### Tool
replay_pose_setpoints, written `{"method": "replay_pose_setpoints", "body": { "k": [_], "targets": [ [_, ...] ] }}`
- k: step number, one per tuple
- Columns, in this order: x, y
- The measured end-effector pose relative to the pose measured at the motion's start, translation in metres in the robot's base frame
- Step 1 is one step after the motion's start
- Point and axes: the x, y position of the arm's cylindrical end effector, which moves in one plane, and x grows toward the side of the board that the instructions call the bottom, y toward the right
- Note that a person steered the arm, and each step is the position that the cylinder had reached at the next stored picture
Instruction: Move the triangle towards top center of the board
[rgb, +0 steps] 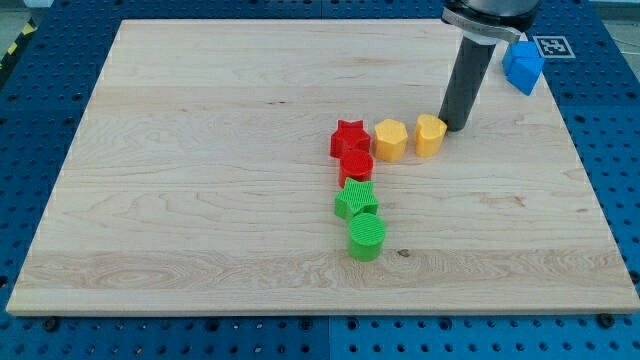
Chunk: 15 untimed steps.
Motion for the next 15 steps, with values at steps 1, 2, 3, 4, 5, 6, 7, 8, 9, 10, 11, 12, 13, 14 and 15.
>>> {"method": "replay_pose_setpoints", "body": {
  "k": [1, 2, 3, 4, 5, 6, 7, 8, 9, 10, 11, 12, 13, 14, 15],
  "targets": [
    [-0.001, 0.012],
    [-0.001, 0.042],
    [-0.001, 0.071],
    [-0.001, 0.072],
    [-0.001, 0.076],
    [-0.001, 0.096],
    [-0.001, 0.098],
    [-0.001, 0.111],
    [-0.005, 0.122],
    [-0.022, 0.140],
    [-0.051, 0.147],
    [-0.072, 0.147],
    [-0.090, 0.149],
    [-0.093, 0.133],
    [-0.088, 0.109]
  ]
}}
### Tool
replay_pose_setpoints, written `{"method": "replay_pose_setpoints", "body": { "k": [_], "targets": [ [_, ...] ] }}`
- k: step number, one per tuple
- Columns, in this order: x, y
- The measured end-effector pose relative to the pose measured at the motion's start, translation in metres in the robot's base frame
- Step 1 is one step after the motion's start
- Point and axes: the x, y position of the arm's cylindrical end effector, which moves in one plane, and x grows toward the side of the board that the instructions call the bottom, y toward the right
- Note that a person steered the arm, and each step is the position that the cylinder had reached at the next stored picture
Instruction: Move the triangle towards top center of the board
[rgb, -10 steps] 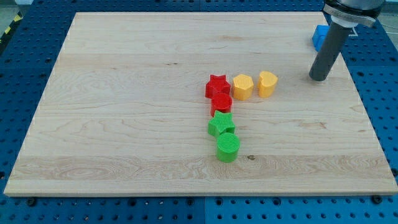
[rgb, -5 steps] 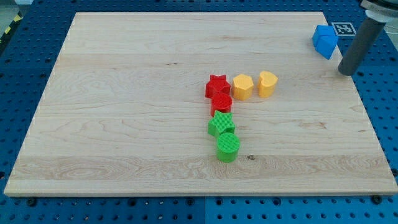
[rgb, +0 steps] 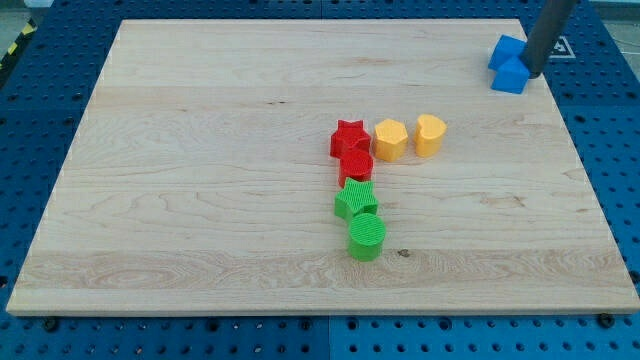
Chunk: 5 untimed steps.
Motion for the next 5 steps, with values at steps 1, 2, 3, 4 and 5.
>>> {"method": "replay_pose_setpoints", "body": {
  "k": [1, 2, 3, 4, 5],
  "targets": [
    [0.002, -0.014],
    [0.002, -0.014],
    [0.006, -0.014],
    [0.016, -0.014],
    [0.016, -0.014]
  ]
}}
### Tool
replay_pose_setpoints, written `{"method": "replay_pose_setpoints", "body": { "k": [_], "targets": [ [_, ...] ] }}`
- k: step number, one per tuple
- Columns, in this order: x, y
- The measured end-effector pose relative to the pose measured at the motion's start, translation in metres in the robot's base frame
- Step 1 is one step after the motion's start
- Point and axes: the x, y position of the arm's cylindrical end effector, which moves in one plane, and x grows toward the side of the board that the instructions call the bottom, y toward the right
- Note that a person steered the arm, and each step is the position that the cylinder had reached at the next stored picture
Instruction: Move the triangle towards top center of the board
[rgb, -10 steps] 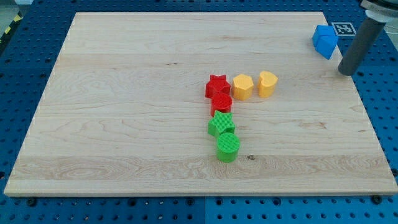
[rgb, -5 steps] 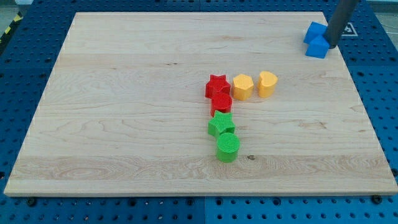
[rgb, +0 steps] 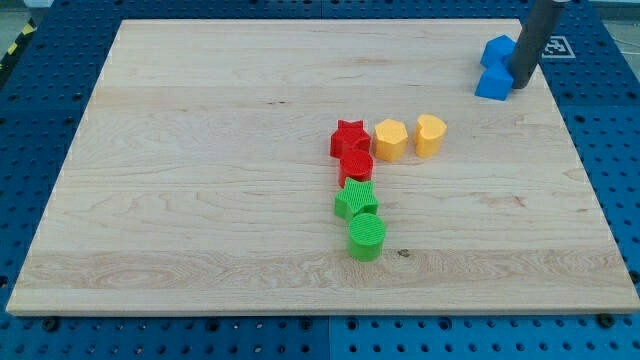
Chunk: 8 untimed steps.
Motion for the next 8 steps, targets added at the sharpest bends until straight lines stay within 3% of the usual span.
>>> {"method": "replay_pose_setpoints", "body": {
  "k": [8],
  "targets": [
    [0.020, -0.051]
  ]
}}
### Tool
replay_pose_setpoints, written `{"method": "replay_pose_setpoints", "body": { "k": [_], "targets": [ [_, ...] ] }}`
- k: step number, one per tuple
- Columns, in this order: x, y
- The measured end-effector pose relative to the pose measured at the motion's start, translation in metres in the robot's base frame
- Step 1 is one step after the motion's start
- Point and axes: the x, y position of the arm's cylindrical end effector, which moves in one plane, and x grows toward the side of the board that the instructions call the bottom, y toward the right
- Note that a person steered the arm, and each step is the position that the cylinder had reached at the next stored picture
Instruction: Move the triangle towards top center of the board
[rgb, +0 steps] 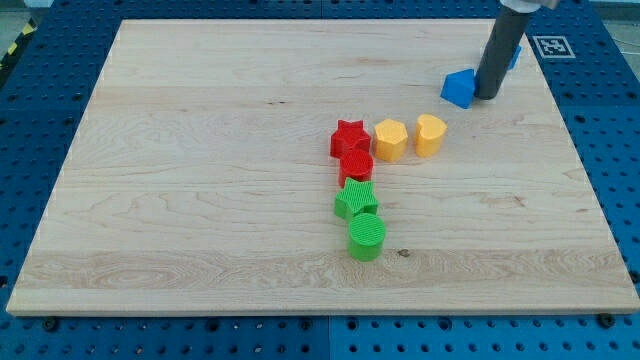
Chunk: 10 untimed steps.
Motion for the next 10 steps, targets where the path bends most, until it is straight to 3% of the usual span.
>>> {"method": "replay_pose_setpoints", "body": {
  "k": [4, 10],
  "targets": [
    [0.003, -0.024],
    [-0.009, -0.129]
  ]
}}
